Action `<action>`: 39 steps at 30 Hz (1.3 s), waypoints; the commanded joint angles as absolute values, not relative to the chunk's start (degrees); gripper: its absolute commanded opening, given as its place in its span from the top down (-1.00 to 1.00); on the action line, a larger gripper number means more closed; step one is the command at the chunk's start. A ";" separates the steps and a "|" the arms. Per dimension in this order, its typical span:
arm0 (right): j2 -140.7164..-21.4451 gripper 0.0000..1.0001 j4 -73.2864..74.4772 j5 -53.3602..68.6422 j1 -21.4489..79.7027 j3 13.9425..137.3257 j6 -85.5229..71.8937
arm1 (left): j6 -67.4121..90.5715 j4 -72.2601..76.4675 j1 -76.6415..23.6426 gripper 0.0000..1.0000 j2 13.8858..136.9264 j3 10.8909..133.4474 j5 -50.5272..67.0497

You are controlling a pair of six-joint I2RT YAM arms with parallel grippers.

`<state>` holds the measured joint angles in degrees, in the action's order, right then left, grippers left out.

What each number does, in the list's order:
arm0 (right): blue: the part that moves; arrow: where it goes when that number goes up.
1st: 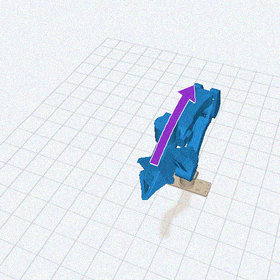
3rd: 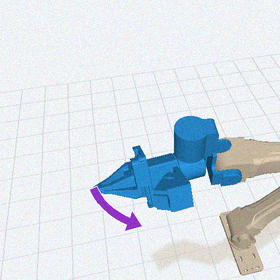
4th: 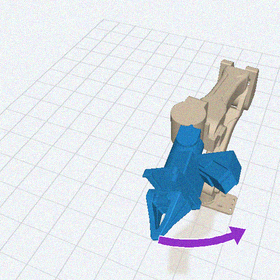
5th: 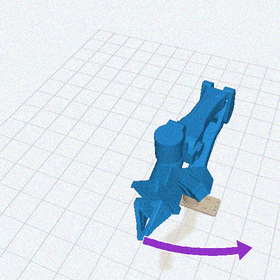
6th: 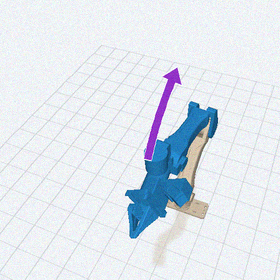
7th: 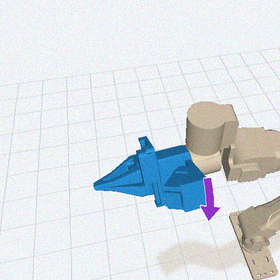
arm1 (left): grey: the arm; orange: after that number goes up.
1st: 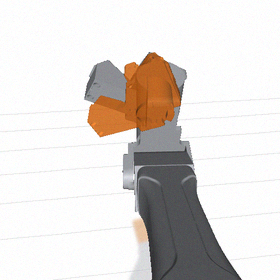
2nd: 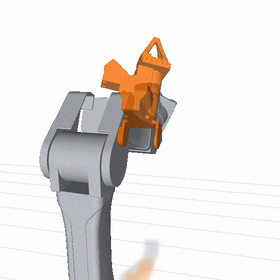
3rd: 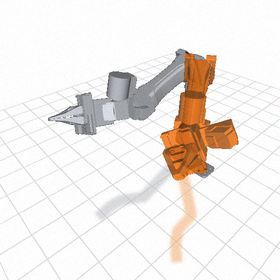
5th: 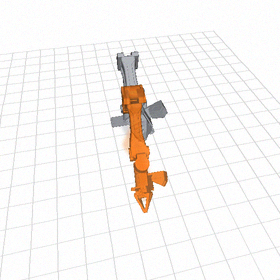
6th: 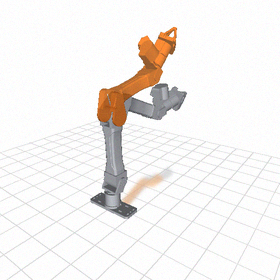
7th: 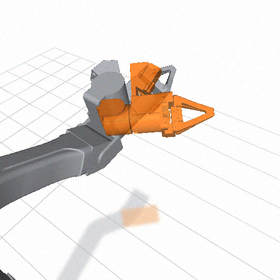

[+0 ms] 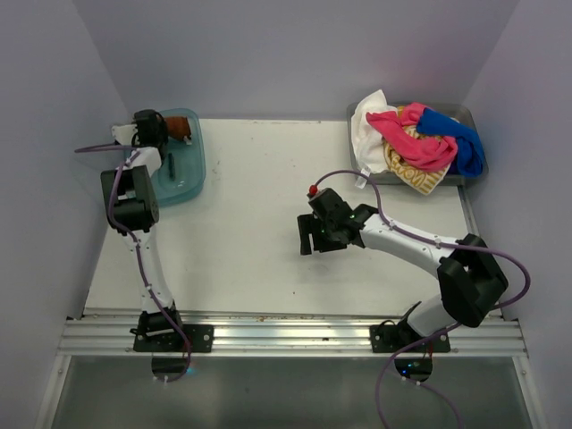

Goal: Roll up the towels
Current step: Place the rolled towel into the container

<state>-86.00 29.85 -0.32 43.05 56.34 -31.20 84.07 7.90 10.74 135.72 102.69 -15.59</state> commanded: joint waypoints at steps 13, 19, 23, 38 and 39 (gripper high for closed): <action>-84.20 -0.46 29.53 0.18 42.80 57.83 -30.94 | 85.87 1.94 11.16 0.51 145.55 116.72 -13.98; -82.44 -0.46 29.44 -0.88 42.80 56.78 -31.46 | 82.53 -3.41 11.16 0.27 150.19 124.16 -10.38; -82.18 -0.46 29.01 -0.62 42.80 56.34 -31.82 | 81.04 -6.51 11.51 0.35 156.70 134.30 -4.23; -80.78 -0.47 28.57 -0.70 42.80 55.64 -32.17 | 77.78 -4.04 12.39 -0.35 151.79 123.58 1.14; -80.60 -0.47 28.56 -0.70 42.80 55.55 -32.25 | 77.78 -3.96 12.39 -0.40 151.27 123.23 1.14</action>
<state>-83.42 29.39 -0.49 43.05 55.81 -31.59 80.05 0.67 12.05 152.59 125.69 -0.01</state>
